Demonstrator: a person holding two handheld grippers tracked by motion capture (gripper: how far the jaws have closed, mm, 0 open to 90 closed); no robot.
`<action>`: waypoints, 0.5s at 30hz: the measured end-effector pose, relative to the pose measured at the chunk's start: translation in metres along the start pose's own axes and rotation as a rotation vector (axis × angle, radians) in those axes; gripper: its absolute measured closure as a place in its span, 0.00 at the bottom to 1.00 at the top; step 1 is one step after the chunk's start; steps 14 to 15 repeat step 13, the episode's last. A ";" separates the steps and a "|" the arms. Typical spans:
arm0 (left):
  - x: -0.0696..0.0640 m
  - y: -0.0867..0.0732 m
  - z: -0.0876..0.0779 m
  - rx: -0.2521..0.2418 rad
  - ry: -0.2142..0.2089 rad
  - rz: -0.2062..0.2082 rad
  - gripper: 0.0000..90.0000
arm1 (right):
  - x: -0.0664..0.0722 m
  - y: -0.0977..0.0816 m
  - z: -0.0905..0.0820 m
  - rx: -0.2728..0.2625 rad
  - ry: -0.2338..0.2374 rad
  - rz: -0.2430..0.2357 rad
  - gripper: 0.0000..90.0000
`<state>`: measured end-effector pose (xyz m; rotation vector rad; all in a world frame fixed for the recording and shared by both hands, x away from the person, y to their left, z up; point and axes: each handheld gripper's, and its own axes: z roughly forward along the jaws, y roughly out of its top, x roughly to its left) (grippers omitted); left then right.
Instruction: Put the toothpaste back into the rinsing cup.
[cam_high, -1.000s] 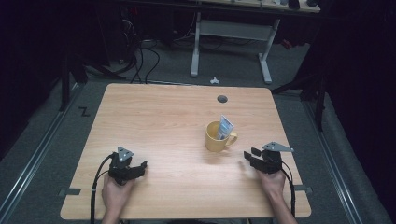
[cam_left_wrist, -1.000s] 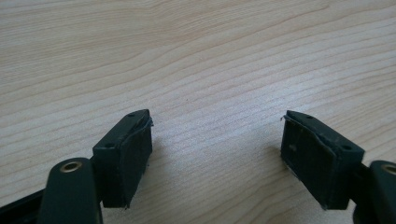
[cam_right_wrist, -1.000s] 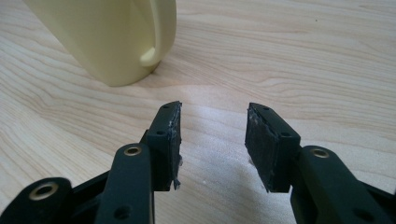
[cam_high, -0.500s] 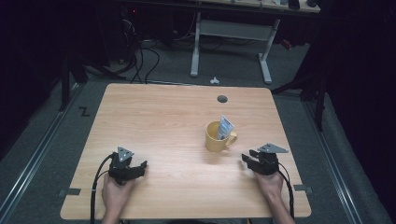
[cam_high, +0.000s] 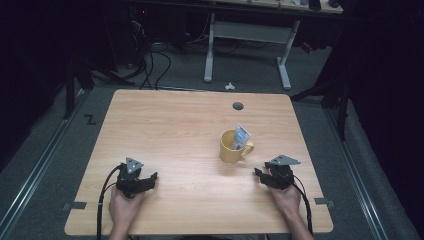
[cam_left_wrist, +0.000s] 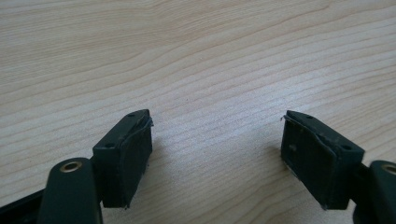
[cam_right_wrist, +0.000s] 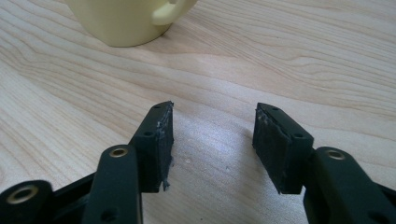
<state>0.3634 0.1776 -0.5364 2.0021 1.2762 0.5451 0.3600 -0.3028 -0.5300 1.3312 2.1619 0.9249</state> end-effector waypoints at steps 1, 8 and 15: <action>0.000 0.000 0.000 0.000 0.000 0.000 0.28 | 0.000 0.000 0.000 0.000 0.000 0.000 0.51; 0.000 0.000 0.000 0.000 0.000 0.000 0.28 | 0.000 0.000 0.000 0.002 -0.003 0.002 0.49; 0.000 0.000 0.000 0.000 0.000 0.000 0.28 | 0.000 0.000 0.000 0.002 -0.002 0.004 0.49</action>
